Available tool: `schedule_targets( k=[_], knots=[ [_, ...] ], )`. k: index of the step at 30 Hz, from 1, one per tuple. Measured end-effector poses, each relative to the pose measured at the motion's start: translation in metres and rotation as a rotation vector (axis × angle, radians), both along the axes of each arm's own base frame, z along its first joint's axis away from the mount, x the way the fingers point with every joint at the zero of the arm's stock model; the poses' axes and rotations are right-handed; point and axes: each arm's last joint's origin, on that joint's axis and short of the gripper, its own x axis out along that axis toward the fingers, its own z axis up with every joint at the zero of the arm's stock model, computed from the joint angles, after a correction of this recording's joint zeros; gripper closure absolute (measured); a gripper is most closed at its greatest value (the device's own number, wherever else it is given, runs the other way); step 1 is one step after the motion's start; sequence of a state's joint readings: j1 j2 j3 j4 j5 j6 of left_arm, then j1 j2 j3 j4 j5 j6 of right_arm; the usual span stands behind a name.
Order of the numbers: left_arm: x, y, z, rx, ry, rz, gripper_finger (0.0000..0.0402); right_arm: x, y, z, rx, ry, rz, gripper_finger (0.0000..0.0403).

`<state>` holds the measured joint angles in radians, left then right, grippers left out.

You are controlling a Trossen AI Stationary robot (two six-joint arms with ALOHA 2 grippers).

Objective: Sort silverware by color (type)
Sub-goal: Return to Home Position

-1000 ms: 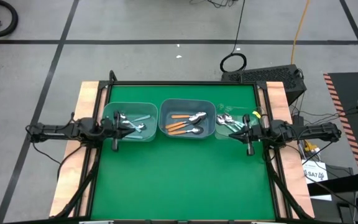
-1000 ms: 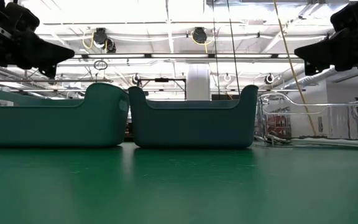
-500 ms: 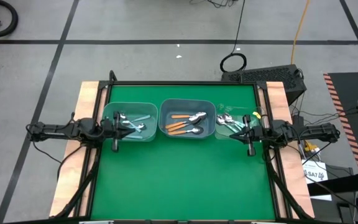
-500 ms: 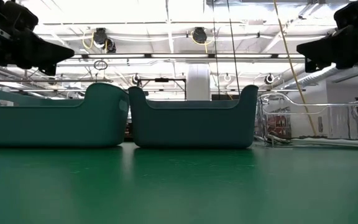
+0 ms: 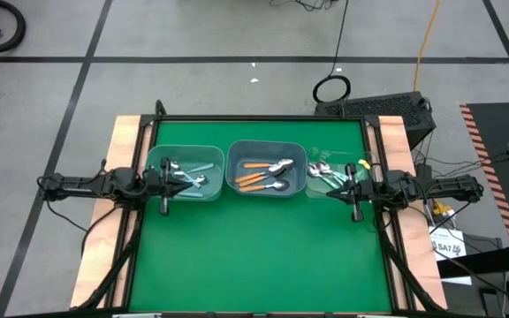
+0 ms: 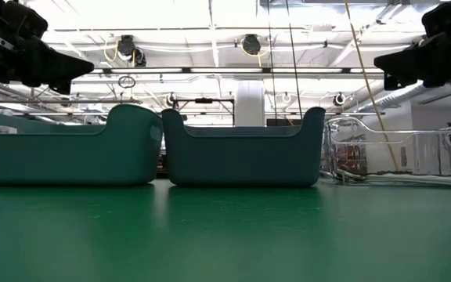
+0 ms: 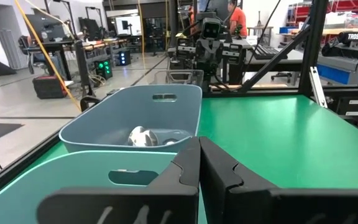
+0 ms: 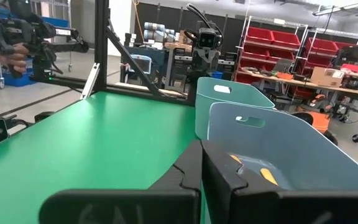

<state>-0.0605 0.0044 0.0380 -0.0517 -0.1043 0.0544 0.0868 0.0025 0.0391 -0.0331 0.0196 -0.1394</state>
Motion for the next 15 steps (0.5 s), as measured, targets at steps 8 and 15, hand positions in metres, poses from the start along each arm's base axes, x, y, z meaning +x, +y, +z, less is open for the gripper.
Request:
schedule_targets(
  k=[8, 15],
  knots=[
    [0.0, 0.0, 0.0, -0.004, -0.001, 0.0, 0.0401, 0.0001, -0.0001, 0.0008, 0.022, -0.006, -0.004, 0.0401],
    [0.0, -0.0001, -0.0001, -0.004, 0.0, -0.003, 0.0401, 0.0001, -0.0002, 0.0045, 0.026, -0.044, -0.007, 0.0395]
  ],
)
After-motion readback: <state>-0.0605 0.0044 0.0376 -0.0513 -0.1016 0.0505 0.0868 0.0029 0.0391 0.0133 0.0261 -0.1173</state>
